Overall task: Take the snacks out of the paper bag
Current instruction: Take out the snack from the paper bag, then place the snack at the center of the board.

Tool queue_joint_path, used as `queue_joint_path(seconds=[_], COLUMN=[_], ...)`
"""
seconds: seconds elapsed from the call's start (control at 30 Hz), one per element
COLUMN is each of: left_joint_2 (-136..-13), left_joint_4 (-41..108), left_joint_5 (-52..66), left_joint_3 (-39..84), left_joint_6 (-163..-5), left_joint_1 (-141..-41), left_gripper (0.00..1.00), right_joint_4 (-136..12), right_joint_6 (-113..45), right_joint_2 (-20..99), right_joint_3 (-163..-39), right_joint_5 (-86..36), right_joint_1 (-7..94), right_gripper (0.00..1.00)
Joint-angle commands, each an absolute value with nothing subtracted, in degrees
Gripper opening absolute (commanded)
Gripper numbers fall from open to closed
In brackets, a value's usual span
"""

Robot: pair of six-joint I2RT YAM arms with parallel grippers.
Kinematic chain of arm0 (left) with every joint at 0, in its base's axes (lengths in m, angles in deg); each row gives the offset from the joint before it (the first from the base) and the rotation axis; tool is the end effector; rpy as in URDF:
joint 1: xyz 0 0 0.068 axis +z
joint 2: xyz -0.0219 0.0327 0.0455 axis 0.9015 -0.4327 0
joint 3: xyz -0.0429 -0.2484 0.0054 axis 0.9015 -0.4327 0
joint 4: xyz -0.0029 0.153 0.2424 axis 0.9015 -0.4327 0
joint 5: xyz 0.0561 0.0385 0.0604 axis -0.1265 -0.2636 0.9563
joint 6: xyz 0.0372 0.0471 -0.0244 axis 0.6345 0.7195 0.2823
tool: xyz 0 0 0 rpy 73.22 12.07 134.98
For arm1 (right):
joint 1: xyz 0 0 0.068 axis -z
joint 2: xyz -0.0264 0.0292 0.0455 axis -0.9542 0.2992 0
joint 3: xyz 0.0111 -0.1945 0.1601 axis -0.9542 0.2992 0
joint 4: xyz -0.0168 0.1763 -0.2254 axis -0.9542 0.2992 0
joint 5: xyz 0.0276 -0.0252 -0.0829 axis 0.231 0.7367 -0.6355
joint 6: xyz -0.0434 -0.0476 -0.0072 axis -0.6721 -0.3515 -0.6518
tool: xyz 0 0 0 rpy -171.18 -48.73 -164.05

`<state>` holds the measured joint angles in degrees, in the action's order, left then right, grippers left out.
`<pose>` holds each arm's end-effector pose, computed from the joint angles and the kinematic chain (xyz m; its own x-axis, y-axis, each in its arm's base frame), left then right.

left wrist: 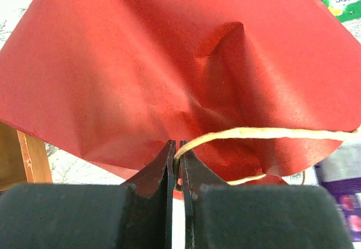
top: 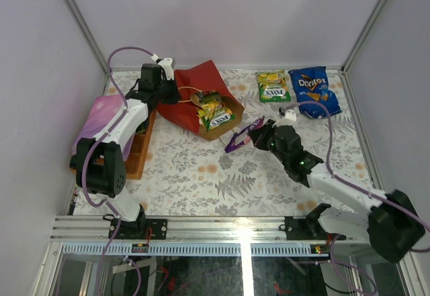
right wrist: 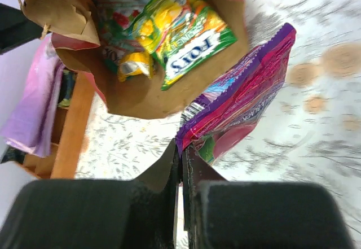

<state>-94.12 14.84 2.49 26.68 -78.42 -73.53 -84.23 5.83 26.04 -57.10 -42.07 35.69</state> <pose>0.4124 -0.0777 0.2499 -0.6040 0.0016 -0.7970 0.2736 0.9396 -0.2055 0.2471 0.1751 0.1981 -0.4700 0.5424 -0.6964 -0.1754 0.7158 0.6759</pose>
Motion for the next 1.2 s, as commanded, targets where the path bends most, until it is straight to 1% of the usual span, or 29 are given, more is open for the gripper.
queue_joint_path(seconds=[0.0, 0.1, 0.2, 0.27, 0.3, 0.37, 0.4, 0.43, 0.57, 0.67, 0.87, 1.0, 1.17], left_joint_2=[-92.9, -93.0, -93.0, -93.2, -93.1, -93.2, -93.2, -93.3, -93.8, -94.0, -94.5, -95.0, -95.2], left_joint_4=[16.5, 16.4, 16.4, 16.4, 16.4, 16.3, 16.2, 16.2, 16.0, 16.3, 16.1, 16.1, 15.9], left_joint_5=[4.1, 4.4, 4.5, 4.4, 4.5, 4.7, 4.9, 5.1, 4.6, 4.5, 3.9, 2.9, 3.6], left_joint_3=[26.1, 26.2, 26.2, 26.2, 26.2, 26.2, 26.2, 26.2, 26.5, 26.5, 26.7, 27.0, 27.0], left_joint_6=[-77.9, -77.9, -77.8, -77.8, -77.8, -77.7, -77.7, -77.7, -77.8, -77.9, -78.0, -78.1, -78.1], left_joint_1=[-72.3, -72.2, -72.2, -72.2, -72.2, -72.2, -72.1, -72.1, -72.0, -72.0, -72.0, -72.0, -72.0], left_gripper=[0.04, 0.04, 0.04, 0.04, 0.04, 0.04, 0.04, 0.04, 0.04, 0.05, 0.04, 0.05, 0.05], right_joint_4=[-65.9, -56.9, -50.3, -46.0, -44.2, -41.3, -39.9, -38.4, -35.6, -31.6, -25.4, -24.5, -21.7], right_joint_6=[-8.9, -16.3, -21.9, -21.8, -21.4, -19.3, -17.5, -15.6, -10.9, -7.3, 0.8, 6.1, 12.4], right_joint_2=[14.5, 10.8, 11.3, 12.9, 13.9, 16.1, 17.0, 17.7, 18.9, 19.6, 25.9, 34.0, 44.6], right_joint_3=[-60.5, -65.3, -70.2, -73.0, -73.9, -75.1, -75.6, -76.2, -77.5, -79.1, -79.3, -80.0, -86.1], right_joint_5=[-53.0, -64.6, -74.7, -75.2, -73.1, -69.9, -70.6, -72.2, -85.7, -90.8, -95.8, -95.1, -93.7], right_joint_1=[35.5, 35.6, 37.5, 43.2, 49.1, 56.6, 60.5, 61.6, 61.8, 61.8, 61.8, 61.8, 61.8], right_gripper=[0.00, 0.00, 0.00, 0.00, 0.00, 0.00, 0.00, 0.00, 0.00, 0.00, 0.00, 0.00, 0.00])
